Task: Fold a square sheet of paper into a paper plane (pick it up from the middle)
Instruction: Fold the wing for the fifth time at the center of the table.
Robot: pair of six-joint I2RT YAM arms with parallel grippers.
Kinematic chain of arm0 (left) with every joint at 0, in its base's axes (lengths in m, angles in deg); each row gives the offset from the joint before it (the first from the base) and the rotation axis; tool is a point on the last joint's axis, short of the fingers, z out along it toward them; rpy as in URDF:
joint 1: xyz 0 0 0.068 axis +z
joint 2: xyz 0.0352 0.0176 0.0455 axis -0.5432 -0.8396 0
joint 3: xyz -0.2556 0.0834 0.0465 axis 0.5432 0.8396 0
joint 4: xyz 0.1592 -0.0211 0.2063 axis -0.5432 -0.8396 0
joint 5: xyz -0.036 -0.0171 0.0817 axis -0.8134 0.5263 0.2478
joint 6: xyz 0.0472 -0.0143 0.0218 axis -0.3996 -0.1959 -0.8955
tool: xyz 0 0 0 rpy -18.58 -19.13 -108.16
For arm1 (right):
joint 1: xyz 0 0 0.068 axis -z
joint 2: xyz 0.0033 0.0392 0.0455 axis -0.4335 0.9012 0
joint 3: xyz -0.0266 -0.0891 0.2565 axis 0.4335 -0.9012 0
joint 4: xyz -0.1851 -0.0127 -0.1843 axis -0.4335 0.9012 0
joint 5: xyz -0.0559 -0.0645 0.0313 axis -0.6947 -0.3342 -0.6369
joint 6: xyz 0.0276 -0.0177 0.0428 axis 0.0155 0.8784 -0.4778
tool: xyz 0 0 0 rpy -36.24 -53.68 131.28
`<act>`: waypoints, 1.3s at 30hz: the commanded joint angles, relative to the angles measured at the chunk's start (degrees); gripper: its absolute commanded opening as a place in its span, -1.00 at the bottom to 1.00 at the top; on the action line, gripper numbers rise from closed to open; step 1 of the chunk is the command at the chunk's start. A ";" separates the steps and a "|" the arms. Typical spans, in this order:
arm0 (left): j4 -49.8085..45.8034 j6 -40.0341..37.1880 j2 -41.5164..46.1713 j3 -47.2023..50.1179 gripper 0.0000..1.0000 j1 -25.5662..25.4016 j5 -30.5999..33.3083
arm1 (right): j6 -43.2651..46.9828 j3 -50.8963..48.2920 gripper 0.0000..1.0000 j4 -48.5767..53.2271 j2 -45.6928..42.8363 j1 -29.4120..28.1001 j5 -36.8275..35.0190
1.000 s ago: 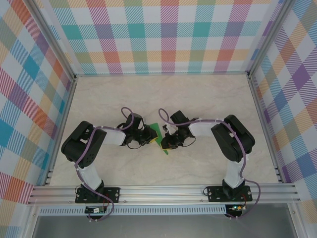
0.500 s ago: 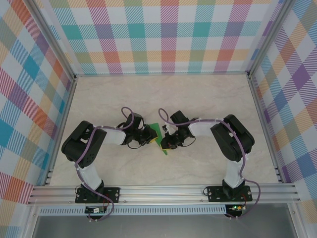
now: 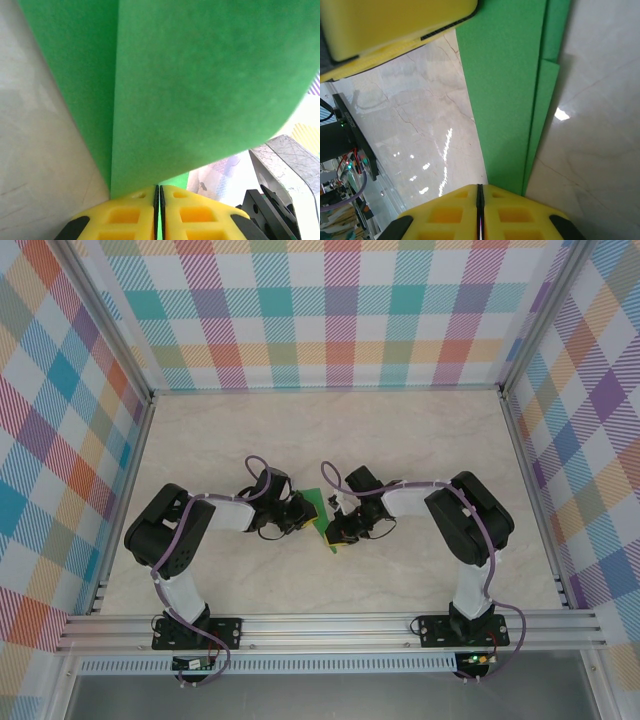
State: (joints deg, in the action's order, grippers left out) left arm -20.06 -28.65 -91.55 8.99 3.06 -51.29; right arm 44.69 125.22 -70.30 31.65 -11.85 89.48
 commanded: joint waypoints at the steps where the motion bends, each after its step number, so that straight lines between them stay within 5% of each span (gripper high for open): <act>1: -4.90 -1.07 -1.40 -0.11 -0.77 -0.74 3.64 | 2.32 -1.60 -0.80 3.87 -0.71 -0.42 1.59; 18: -6.58 -0.61 -1.76 -0.29 -0.78 -0.80 5.57 | 4.71 -7.27 -0.80 9.41 -5.06 -1.84 -3.48; 27: -5.01 -0.92 -1.32 -0.60 -0.78 -0.78 3.91 | -0.44 -7.33 -0.70 -1.38 -16.72 -1.85 -10.62; 39: -3.36 -1.91 -0.88 -1.05 -0.77 -0.74 1.45 | -5.36 -0.71 -0.74 -9.31 -5.94 -2.90 -8.87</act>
State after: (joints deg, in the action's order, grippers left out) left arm -21.16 -28.89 -91.55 8.35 2.82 -50.85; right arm 40.83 122.05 -77.17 24.07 -14.04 79.23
